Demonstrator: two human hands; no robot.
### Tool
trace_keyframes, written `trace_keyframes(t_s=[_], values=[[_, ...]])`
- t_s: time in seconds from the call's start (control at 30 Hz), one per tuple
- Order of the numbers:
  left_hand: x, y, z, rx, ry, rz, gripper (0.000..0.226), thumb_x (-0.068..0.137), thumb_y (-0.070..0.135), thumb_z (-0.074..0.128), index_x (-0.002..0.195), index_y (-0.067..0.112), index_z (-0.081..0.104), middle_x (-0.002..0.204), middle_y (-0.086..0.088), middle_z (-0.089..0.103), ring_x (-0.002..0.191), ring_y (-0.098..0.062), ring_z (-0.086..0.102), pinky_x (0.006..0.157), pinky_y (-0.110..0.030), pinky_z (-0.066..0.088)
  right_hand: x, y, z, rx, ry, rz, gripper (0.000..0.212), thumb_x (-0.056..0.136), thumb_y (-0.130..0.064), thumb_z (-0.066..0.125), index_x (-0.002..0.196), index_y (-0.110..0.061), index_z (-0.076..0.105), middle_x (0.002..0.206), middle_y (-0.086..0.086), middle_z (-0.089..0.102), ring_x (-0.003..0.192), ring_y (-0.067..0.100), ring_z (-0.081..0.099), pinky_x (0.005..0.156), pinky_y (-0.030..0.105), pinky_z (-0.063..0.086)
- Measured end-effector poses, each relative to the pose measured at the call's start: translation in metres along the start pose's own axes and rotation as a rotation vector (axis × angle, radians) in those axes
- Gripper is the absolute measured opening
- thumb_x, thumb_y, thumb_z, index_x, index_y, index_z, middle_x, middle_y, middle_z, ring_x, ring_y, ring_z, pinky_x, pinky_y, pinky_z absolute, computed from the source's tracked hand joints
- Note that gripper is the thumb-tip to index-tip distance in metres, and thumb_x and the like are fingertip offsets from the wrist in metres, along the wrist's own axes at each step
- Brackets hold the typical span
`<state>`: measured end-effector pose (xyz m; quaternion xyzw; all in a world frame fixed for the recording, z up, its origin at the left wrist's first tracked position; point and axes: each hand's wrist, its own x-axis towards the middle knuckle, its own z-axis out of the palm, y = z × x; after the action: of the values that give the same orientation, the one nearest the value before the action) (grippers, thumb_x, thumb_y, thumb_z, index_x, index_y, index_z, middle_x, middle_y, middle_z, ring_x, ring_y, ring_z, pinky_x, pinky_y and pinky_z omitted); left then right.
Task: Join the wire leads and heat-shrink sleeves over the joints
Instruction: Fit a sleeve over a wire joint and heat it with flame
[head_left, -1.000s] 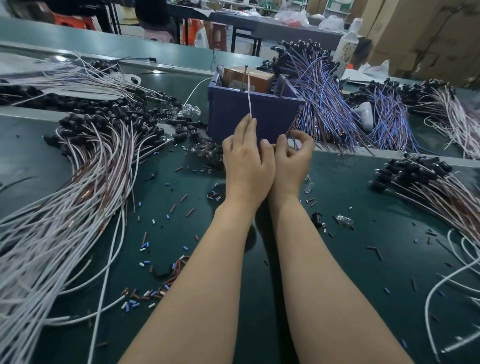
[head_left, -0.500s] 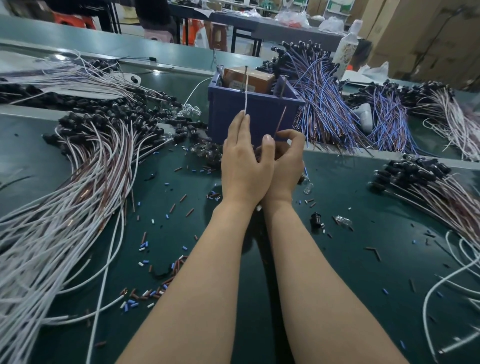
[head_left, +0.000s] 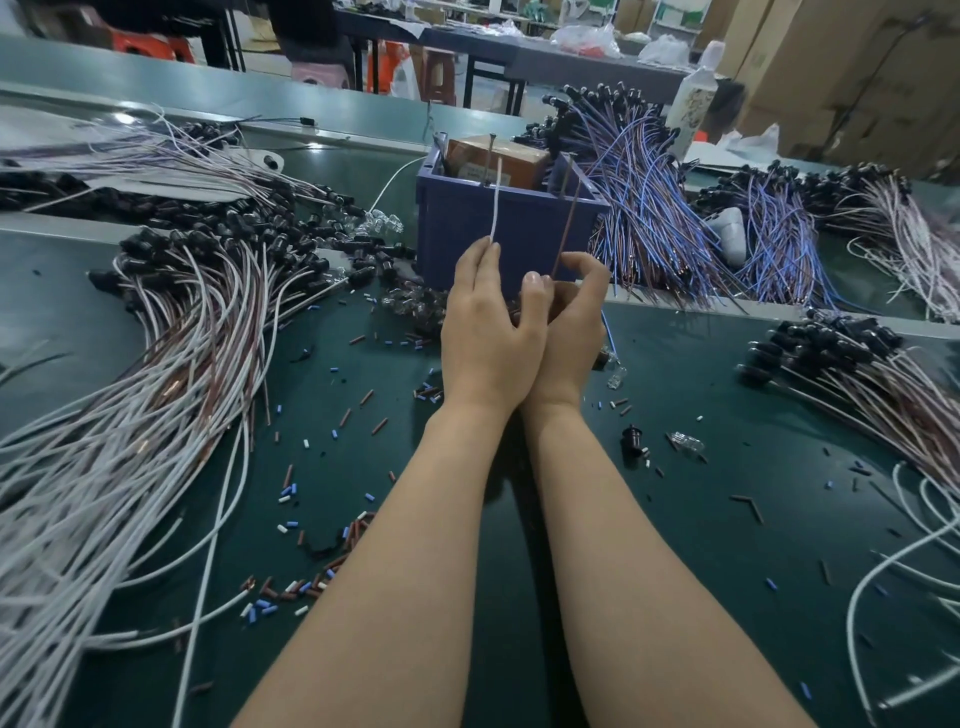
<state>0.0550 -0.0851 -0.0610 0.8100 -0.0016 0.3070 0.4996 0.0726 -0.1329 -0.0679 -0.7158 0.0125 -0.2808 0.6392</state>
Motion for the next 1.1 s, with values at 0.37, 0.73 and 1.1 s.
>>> trace_keyframes(t_s=[0.37,0.73,1.1], values=[[0.0,-0.002,0.005,0.031,0.001,-0.002,0.054,0.097,0.025,0.045,0.141,-0.004,0.035,0.15,-0.01,0.032,0.135,-0.018,0.034,0.098,-0.009,0.021,0.008,0.007,0.001,0.024,-0.004,0.053,0.04,0.095,-0.008,0.049,0.134,-0.01,0.049,0.073,-0.008,0.056,0.081,0.028,0.062,0.087,0.049,0.05],[-0.002,0.0,0.005,0.016,0.016,-0.024,0.055,0.098,0.026,0.044,0.143,-0.003,0.032,0.151,-0.01,0.028,0.137,-0.018,0.033,0.106,-0.021,0.028,0.01,0.007,-0.002,-0.035,0.025,0.037,0.044,0.095,-0.01,0.05,0.138,-0.008,0.045,0.072,-0.014,0.054,0.088,0.023,0.063,0.089,0.04,0.05],[-0.006,0.006,0.004,0.009,0.074,-0.041,0.05,0.099,0.021,0.041,0.142,-0.003,0.034,0.15,-0.009,0.03,0.128,-0.023,0.045,0.103,-0.031,0.04,0.011,0.009,-0.002,-0.028,0.025,0.054,0.041,0.095,-0.007,0.049,0.136,-0.011,0.045,0.083,-0.004,0.057,0.077,0.011,0.06,0.084,0.032,0.05]])
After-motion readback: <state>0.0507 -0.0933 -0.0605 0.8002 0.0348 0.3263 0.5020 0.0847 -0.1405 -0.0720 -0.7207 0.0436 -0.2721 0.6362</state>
